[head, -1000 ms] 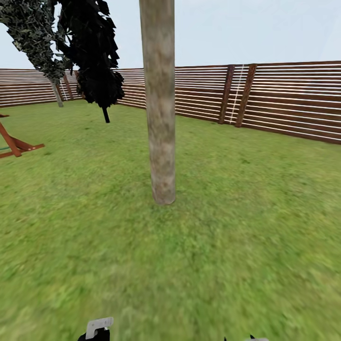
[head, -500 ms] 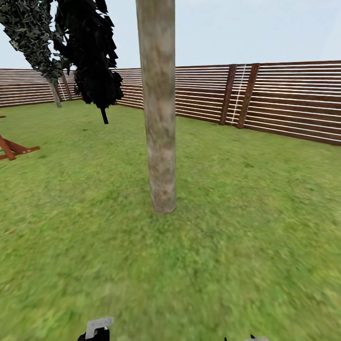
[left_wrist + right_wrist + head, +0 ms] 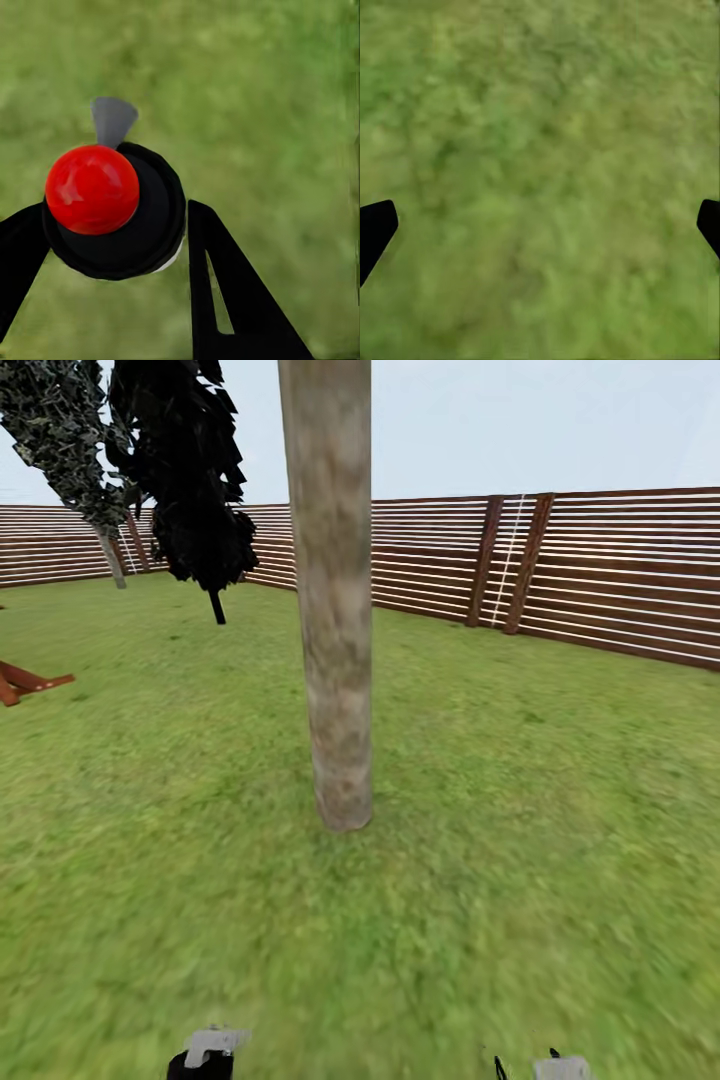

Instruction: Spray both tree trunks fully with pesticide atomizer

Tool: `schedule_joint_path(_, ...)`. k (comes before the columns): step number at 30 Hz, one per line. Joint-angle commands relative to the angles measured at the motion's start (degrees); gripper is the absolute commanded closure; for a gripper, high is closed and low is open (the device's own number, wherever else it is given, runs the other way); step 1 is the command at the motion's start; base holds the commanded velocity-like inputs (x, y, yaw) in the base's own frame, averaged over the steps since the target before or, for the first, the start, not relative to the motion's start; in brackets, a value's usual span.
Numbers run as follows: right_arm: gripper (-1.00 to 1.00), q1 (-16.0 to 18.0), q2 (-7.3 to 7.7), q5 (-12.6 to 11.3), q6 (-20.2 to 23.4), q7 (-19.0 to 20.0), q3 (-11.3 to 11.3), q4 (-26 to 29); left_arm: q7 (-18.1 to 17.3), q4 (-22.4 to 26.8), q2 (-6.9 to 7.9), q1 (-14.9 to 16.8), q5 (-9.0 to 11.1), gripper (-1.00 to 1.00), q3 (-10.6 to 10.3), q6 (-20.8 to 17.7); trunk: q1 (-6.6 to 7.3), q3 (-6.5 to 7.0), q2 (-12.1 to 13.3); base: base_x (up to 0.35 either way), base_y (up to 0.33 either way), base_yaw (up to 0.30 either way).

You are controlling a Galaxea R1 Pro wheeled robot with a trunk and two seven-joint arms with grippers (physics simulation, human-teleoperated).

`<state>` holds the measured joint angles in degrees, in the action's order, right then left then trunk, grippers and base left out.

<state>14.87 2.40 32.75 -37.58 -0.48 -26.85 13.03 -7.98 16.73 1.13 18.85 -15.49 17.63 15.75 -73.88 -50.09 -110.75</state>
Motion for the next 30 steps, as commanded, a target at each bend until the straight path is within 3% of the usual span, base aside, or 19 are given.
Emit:
schedule_joint_path(1, -1.0, 0.4, -0.15, 2.23, 0.12, 1.83, 2.57, 1.28, -1.91, 0.03, 0.05, 0.2, -3.27, 1.0, -0.65, -0.06, 0.0, 0.0, 0.0, 0.338, 0.0, 0.0)
schedule_joint_path(3, -1.0, 3.68, -0.99, 5.73, 2.19, 7.83, 6.63, 2.51, -7.63, 0.05, 0.17, 0.47, -9.44, 1.0, -1.57, -0.16, 0.0, 0.0, 0.0, 0.338, 0.0, 0.0)
schedule_joint_path(5, -1.0, 10.03, -2.62, 7.35, 9.18, 19.38, 8.04, 3.01, -17.91, 0.22, 1.28, 1.58, -14.97, 1.0, -1.84, -0.24, 0.0, 0.0, 0.0, 0.338, 0.0, 0.0)
schedule_joint_path(8, -1.0, 16.17, -4.17, 10.38, 12.63, 31.08, 8.34, 3.12, -29.61, 0.21, 3.31, 4.83, -19.68, 1.0, -1.89, -1.79, 0.0, 0.0, 0.0, 0.338, 0.0, 0.0)
schedule_joint_path(10, -1.0, 19.27, -7.29, 16.85, 14.92, 34.87, 8.39, 3.2, -35.13, 0.31, 4.81, 6.18, -22.63, 1.0, -1.9, -6.19, 0.0, 0.0, 0.0, 0.338, 0.0, 0.0)
schedule_joint_path(11, -1.0, 20.44, -8.65, 19.38, 15.41, 35.48, 8.36, 3.5, -36.03, 0.65, 5.28, 6.42, -23.38, 1.0, -1.91, -7.15, 0.0, 0.0, 0.0, 0.338, 0.0, 0.0)
schedule_joint_path(13, -1.0, 23.02, -10.68, 21.51, 16.04, 37.59, 8.33, 4.38, -36.76, 1.83, 5.72, 6.71, -25.34, 1.0, -1.97, -7.95, 0.0, 0.0, 0.0, 0.32, 0.0, 0.0)
schedule_joint_path(17, -1.0, 28.28, -11.53, 22.22, 19.94, 49.48, 8.31, 5.9, -39.65, 2.44, 6.06, 6.91, -31.98, 1.0, -1.91, -8.32, 0.0, 0.0, 0.0, 0.076, 0.0, 0.0)
schedule_joint_path(19, -1.0, 28.94, -11.54, 22.23, 20.5, 52.31, 8.31, 7.3, -41.42, 4.83, 6.4, 7.25, -33.07, 1.0, -1.87, -8.6, 0.0, 0.0, 0.0, 0.008, 0.0, 0.0)
schedule_joint_path(22, -1.0, 29.06, -11.49, 22.23, 20.61, 52.95, 8.31, 7.56, -46.04, 9.11, 6.44, 7.41, -33.27, 1.0, -1.81, -12.84, 0.0, 0.0, 0.0, 0.001, 0.0, 0.0)
schedule_joint_path(25, -1.0, 29.07, -11.54, 22.51, 20.69, 53.37, 8.47, 7.27, -49.8, 11.22, 6.34, 7.42, -33.49, 1.0, -1.91, -14.62, 0.0, 0.0, 0.0, 0.0, 0.0, 0.0)
schedule_joint_path(26, 1.0, 29.07, -11.54, 22.67, 20.7, 54.67, 8.5, 7.24, -50.17, 11.36, 6.28, 7.42, -33.93, 1.0, -1.95, -14.74, 0.0, 0.0, 0.0, 0.0, 0.0, 0.0)
schedule_joint_path(28, 1.0, 29.07, -11.54, 22.99, 20.69, 58.71, 9.14, 7.43, -50.54, 11.47, 5.98, 7.43, -36.16, 1.0, -1.91, -14.9, 0.0, 0.0, 0.0, 0.0, 0.0, 0.0)
schedule_joint_path(30, 1.0, 29.07, -11.55, 23.14, 20.64, 59.74, 11.41, 7.51, -50.62, 11.47, 5.85, 7.43, -37.31, 1.0, -1.9, -14.96, 0.0, 0.0, 0.0, 0.0, 0.0, 0.0)
